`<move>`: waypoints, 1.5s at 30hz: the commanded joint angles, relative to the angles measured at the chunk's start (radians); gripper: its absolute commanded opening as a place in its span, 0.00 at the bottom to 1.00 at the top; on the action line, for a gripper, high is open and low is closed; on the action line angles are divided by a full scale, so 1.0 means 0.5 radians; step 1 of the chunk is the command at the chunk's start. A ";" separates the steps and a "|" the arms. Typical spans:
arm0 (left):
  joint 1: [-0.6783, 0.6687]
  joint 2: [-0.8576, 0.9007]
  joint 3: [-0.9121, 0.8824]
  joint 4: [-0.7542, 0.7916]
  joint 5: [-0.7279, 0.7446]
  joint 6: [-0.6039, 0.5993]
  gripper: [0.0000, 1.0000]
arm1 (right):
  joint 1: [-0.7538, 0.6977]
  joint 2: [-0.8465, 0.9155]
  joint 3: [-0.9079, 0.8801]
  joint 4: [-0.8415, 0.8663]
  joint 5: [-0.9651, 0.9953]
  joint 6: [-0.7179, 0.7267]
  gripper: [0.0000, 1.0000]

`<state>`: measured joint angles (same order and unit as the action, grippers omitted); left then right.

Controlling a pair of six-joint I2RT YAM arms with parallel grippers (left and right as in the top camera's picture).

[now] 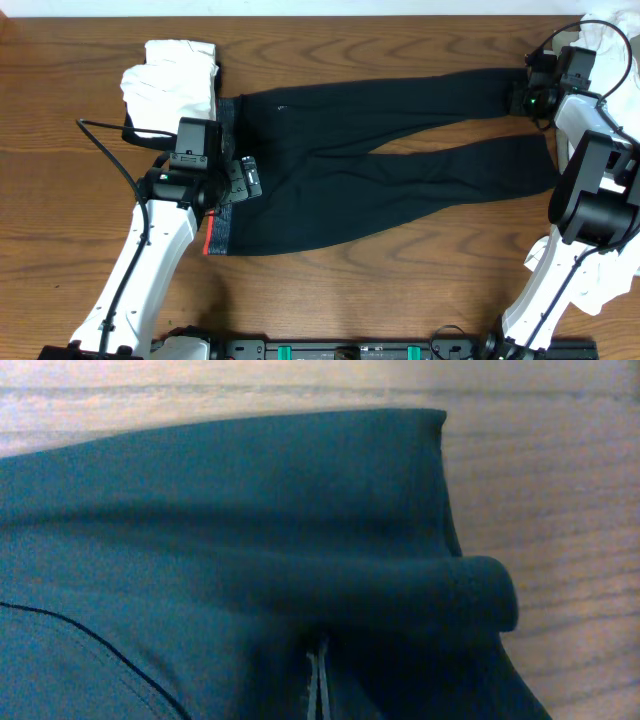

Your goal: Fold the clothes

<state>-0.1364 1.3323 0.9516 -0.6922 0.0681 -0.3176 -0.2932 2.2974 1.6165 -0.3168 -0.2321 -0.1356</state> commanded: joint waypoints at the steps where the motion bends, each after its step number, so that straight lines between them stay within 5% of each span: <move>1: 0.004 -0.005 0.031 -0.004 -0.010 -0.003 0.98 | 0.014 0.094 -0.021 -0.169 0.064 -0.016 0.01; 18: 0.004 -0.005 0.031 -0.004 -0.010 -0.003 0.98 | -0.047 -0.153 -0.020 -0.615 0.640 -0.027 0.01; 30: 0.004 -0.005 0.031 -0.004 -0.010 -0.003 0.98 | -0.044 -0.292 0.154 -0.529 0.192 -0.037 0.05; 45: 0.004 -0.005 0.031 -0.004 -0.010 -0.003 0.98 | -0.134 -1.123 0.237 -1.335 0.230 0.257 0.14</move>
<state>-0.1364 1.3323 0.9516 -0.6922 0.0681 -0.3176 -0.3439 1.7676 1.7344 -0.9375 -0.1123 -0.0704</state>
